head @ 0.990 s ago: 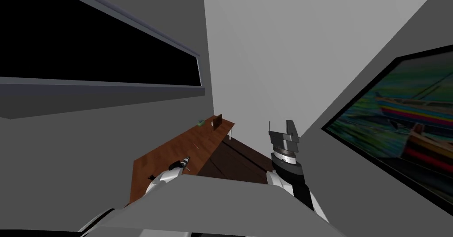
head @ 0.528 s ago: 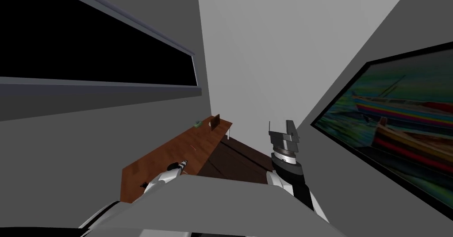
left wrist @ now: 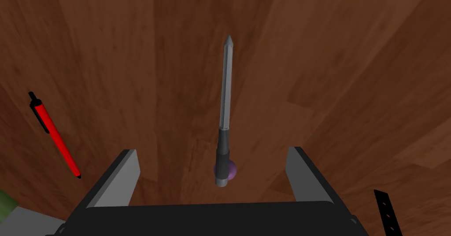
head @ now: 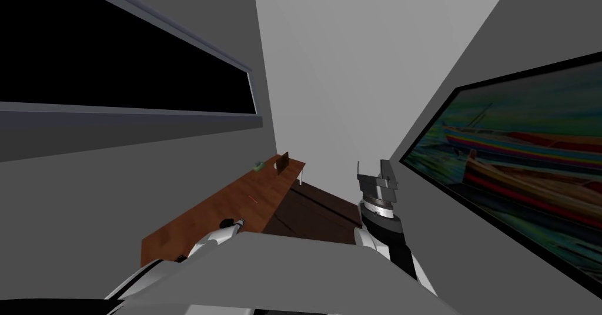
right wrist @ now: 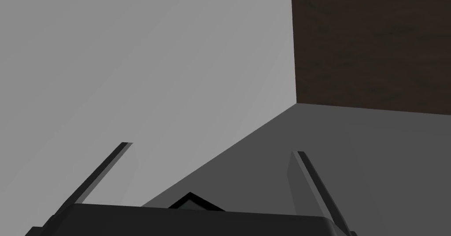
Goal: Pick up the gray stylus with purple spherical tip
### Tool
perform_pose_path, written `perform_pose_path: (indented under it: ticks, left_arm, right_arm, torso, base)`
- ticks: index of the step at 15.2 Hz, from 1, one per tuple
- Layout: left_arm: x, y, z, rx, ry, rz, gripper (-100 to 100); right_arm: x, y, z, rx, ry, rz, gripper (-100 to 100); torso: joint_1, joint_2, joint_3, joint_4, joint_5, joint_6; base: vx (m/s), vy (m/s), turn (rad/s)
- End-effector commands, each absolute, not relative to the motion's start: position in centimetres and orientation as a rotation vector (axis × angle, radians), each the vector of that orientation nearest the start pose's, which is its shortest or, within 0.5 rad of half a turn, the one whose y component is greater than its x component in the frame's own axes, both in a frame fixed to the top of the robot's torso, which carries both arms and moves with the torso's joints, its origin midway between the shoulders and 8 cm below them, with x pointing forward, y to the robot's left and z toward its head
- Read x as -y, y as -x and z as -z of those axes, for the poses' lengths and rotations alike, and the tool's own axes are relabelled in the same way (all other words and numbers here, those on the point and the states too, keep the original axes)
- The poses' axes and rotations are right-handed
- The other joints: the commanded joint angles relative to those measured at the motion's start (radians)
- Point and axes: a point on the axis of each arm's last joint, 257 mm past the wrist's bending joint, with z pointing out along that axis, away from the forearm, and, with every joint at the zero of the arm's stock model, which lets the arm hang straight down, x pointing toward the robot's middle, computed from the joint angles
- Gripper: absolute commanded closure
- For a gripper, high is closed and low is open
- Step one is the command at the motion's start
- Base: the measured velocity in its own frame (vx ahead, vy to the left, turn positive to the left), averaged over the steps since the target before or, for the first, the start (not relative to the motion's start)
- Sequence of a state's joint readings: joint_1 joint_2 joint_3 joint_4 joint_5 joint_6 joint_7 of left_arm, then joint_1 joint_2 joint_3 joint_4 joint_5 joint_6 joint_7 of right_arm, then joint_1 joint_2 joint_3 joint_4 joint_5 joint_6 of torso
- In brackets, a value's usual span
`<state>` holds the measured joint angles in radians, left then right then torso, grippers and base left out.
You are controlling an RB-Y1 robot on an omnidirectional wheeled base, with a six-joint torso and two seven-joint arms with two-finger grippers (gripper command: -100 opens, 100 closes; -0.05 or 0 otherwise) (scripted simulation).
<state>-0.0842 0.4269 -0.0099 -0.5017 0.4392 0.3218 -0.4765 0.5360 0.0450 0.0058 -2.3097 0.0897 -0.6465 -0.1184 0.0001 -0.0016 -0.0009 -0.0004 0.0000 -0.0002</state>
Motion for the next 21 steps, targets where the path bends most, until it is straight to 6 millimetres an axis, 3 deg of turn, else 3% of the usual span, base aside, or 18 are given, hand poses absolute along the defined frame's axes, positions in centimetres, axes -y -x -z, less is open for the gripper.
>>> perform_pose_path:
  ticks: [1,3,4,12,14,15,21]
  left_arm:
    - [-50.0,-23.5,61.7,-2.081,1.81,-0.049,-100]
    - [-50.3,-22.7,61.9,-2.091,1.831,-0.073,-100]
    - [-50.2,-23.2,61.8,-2.082,1.822,-0.058,-100]
    - [-47.5,-20.6,64.0,-2.075,1.83,-0.062,-100]
    - [-47.6,-20.8,63.9,-2.077,1.829,-0.064,-100]
    - [-47.6,-20.8,63.9,-2.075,1.828,-0.062,100]
    - [-48.1,-21.1,63.6,-2.076,1.829,-0.064,100]
  right_arm:
    - [26.6,-31.1,-5.2,-0.509,-0.552,-1.382,0]
    - [26.6,-31.1,-5.2,-0.509,-0.552,-1.382,0]
    - [26.6,-31.1,-5.2,-0.509,-0.552,-1.382,0]
    - [26.6,-31.1,-5.2,-0.51,-0.552,-1.381,0]
    - [26.6,-31.1,-5.2,-0.51,-0.552,-1.382,0]
    - [26.6,-31.1,-5.2,-0.51,-0.552,-1.382,0]
    - [26.6,-31.1,-5.2,-0.509,-0.552,-1.382,0]
  torso:
    - [0.0,0.0,0.0,0.0,0.0,0.0]
    - [0.0,0.0,0.0,0.0,0.0,0.0]
    - [0.0,0.0,0.0,0.0,0.0,0.0]
    - [0.005,-0.004,-0.002,-0.001,0.001,0.0]
    - [0.004,-0.004,-0.002,-0.001,0.001,0.0]
    - [0.003,-0.003,-0.002,-0.001,0.001,0.0]
    - [0.001,-0.001,-0.001,-0.001,0.002,0.0]
  base:
    - [-0.003,0.008,-0.115]
    - [-0.005,0.013,-0.128]
    - [-0.003,0.012,-0.037]
    - [0.047,0.064,-0.017]
    - [0.028,0.041,-0.009]
    - [0.007,0.012,-0.002]
    - [-0.009,-0.012,0.007]
